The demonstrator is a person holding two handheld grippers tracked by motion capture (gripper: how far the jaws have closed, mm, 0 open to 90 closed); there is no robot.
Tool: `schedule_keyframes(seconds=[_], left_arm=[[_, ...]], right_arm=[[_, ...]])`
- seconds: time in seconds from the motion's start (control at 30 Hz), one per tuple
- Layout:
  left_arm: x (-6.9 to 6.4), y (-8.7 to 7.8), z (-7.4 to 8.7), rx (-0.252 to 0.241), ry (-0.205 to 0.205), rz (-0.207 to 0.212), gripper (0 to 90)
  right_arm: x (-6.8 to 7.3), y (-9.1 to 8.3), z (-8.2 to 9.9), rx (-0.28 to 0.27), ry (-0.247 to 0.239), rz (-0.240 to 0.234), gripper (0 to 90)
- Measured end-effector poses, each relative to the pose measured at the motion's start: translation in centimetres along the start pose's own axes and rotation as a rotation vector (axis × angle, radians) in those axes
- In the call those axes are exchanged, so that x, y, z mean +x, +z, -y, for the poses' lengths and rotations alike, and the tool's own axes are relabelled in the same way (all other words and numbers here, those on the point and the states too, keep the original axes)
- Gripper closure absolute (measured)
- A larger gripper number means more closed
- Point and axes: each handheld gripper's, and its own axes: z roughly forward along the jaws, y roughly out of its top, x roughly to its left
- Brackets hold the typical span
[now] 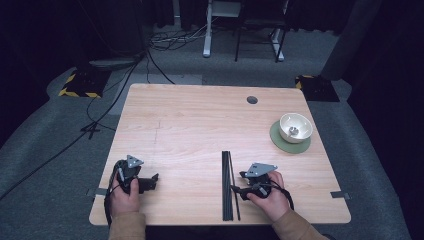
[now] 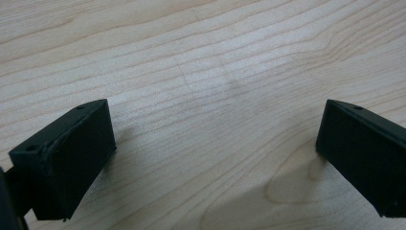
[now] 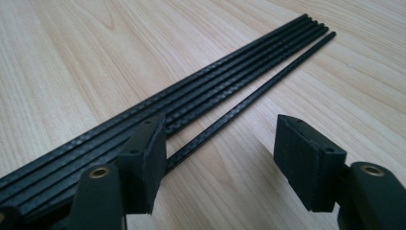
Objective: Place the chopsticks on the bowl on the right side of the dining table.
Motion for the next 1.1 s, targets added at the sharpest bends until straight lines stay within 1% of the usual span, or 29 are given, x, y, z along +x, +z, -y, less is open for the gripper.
schedule_keyframes(seconds=[0.07, 0.17, 0.23, 0.27, 0.3, 0.33, 0.37, 0.43, 0.47, 0.5, 0.53, 0.57, 0.6, 0.63, 0.7, 0.83, 0.93, 0.97, 1.0, 1.07, 1.1], left_arm=[[0.0, 0.0, 0.0, 0.000, 0.000, 0.002, 0.0], [0.0, 0.0, 0.0, 0.000, 0.000, 0.000, 0.1], [0.0, 0.0, 0.0, 0.000, 0.000, 0.000, 0.0], [0.0, 0.0, 0.0, 0.000, 0.000, 0.000, 0.1], [0.0, 0.0, 0.0, 0.000, 0.000, 0.000, 0.1], [0.0, 0.0, 0.0, 0.001, 0.000, -0.001, 0.0], [0.0, 0.0, 0.0, -0.001, 0.001, 0.000, 0.0], [0.0, 0.0, 0.0, 0.001, 0.000, 0.001, 0.0], [0.0, 0.0, 0.0, 0.001, 0.000, 0.002, 0.1], [0.0, 0.0, 0.0, 0.000, 0.001, 0.000, 0.1], [0.0, 0.0, 0.0, 0.000, 0.001, 0.000, 0.0], [0.0, 0.0, 0.0, -0.001, 0.001, 0.001, 0.0], [0.0, 0.0, 0.0, 0.001, -0.001, 0.001, 0.1], [0.0, 0.0, 0.0, -0.001, 0.001, 0.000, 0.1], [0.0, 0.0, 0.0, -0.001, 0.001, 0.000, 0.1], [0.0, 0.0, 0.0, -0.001, 0.001, 0.000, 0.0], [0.0, 0.0, 0.0, 0.000, 0.000, 0.002, 0.1], [0.0, 0.0, 0.0, 0.000, -0.001, 0.002, 0.0], [0.0, 0.0, 0.0, 0.000, -0.001, 0.002, 0.0], [0.0, 0.0, 0.0, 0.000, 0.000, 0.002, 0.1], [0.0, 0.0, 0.0, -0.001, 0.001, 0.000, 0.0]], right_arm=[[-0.2, -0.1, 0.2, 0.003, 0.013, 0.013, 36.8], [-0.5, -0.3, 0.4, 0.008, 0.012, 0.019, 37.3], [-0.7, -0.4, 0.5, 0.010, 0.028, 0.029, 38.0], [-0.7, -0.4, 0.5, 0.010, 0.028, 0.029, 38.0], [-1.1, -0.7, 0.7, 0.017, 0.019, 0.041, 38.9], [-1.2, -0.8, 0.7, 0.016, 0.035, 0.039, 39.5], [-1.4, -0.9, 0.8, 0.018, 0.043, 0.048, 40.4], [-1.9, -1.2, 0.9, 0.028, 0.044, 0.056, 43.1], [-2.1, -1.3, 1.0, 0.025, 0.059, 0.066, 44.3], [-2.4, -1.5, 1.1, 0.036, 0.057, 0.071, 45.3], [-2.5, -1.6, 1.2, 0.034, 0.064, 0.079, 46.8], [-2.8, -1.7, 1.3, 0.028, 0.056, 0.085, 48.7], [-2.9, -1.7, 1.3, 0.022, 0.072, 0.085, 50.2], [-3.1, -1.7, 1.4, 0.016, 0.064, 0.086, 52.0], [-3.4, -1.8, 1.5, 0.014, 0.066, 0.092, 54.3], [-3.6, -1.9, 1.5, 0.016, 0.070, 0.100, 56.6], [-3.3, -2.1, 1.6, 0.021, 0.084, 0.107, 59.0], [-3.4, -2.2, 1.7, 0.026, 0.074, 0.107, 59.6], [-3.2, -2.3, 1.7, 0.027, 0.089, 0.108, 59.8], [-3.2, -2.4, 1.8, 0.029, 0.080, 0.109, 60.5], [-3.1, -2.6, 2.0, 0.028, 0.086, 0.111, 63.2]])
